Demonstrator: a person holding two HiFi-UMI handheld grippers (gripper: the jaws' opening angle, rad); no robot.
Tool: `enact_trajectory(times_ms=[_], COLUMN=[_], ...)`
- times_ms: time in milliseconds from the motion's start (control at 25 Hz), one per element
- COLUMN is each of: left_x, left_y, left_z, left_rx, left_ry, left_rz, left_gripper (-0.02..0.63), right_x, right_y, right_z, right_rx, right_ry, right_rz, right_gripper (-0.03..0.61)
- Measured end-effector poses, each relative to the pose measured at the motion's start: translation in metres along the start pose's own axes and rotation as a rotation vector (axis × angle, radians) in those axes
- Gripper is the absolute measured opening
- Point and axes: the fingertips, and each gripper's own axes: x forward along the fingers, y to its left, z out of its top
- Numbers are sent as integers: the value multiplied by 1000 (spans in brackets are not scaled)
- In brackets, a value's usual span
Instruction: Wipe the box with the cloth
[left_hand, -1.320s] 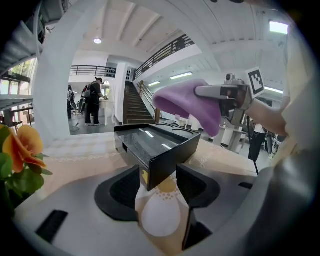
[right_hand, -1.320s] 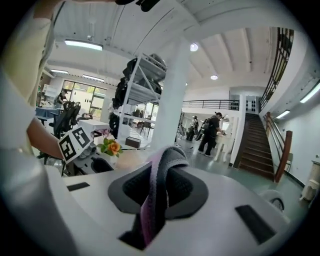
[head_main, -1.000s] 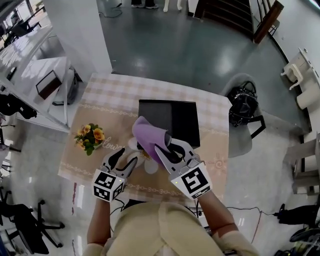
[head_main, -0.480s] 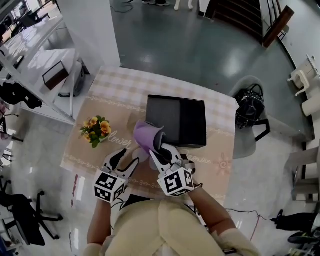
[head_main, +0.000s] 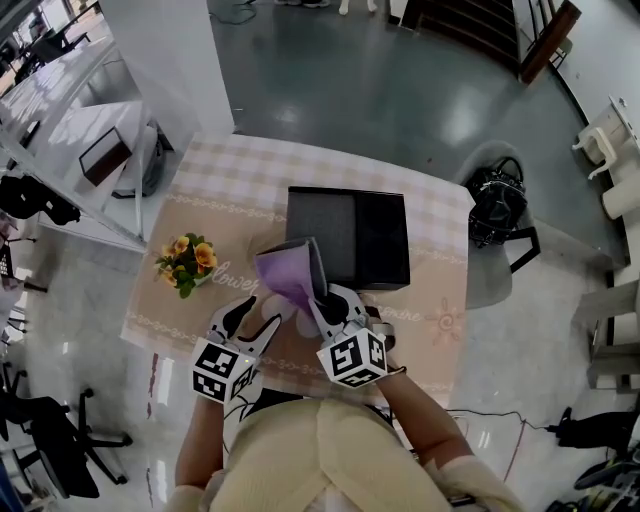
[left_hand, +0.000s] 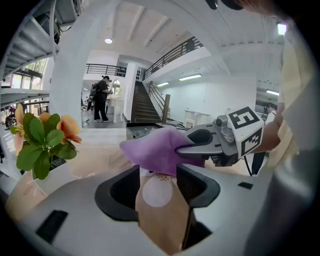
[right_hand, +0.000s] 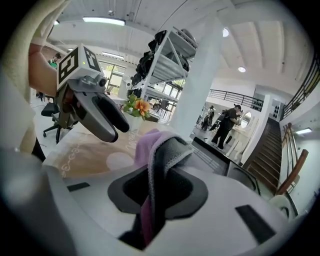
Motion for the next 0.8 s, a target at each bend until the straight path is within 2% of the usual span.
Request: enact_trajectory(times_ms=[400, 800], left_x=[20, 35], left_y=[-10, -14], left_z=[9, 25], left_rx=[39, 103], left_ry=[13, 17], left_rz=[-47, -69], left_gripper=[244, 244], right_x=[-22, -54], right_y=[-22, -51], right_z=[-21, -59], right_rx=[88, 186], right_ry=[47, 114], right_rz=[-80, -212], right_gripper=[77, 77])
